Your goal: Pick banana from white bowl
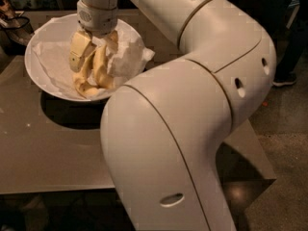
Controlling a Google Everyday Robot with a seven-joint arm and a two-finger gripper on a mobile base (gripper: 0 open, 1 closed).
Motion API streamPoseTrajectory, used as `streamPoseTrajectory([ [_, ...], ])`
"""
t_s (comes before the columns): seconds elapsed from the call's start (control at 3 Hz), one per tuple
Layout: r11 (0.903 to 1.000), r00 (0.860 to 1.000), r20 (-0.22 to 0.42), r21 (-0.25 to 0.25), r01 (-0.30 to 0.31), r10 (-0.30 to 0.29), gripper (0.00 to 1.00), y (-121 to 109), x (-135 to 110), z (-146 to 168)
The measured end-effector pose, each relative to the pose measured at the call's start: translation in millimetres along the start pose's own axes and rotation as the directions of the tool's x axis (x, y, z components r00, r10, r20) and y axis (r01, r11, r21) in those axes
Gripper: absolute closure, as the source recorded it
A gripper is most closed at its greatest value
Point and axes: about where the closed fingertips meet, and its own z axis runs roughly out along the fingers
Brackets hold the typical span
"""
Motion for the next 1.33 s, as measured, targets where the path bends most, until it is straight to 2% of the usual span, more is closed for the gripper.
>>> streamPoseTrajectory([
  [0.67,0.9998,1.0,-0.007,-0.015,-0.013,0.013,0.22,-6.9,0.5,7.3],
  [1.0,0.9996,1.0,-0.008,-0.019,-0.022,0.022,0.36,-8.3,1.8,9.0],
  [1.33,0.9993,1.0,-0.011,-0.022,-0.03,0.029,0.44,-8.9,2.9,9.8],
])
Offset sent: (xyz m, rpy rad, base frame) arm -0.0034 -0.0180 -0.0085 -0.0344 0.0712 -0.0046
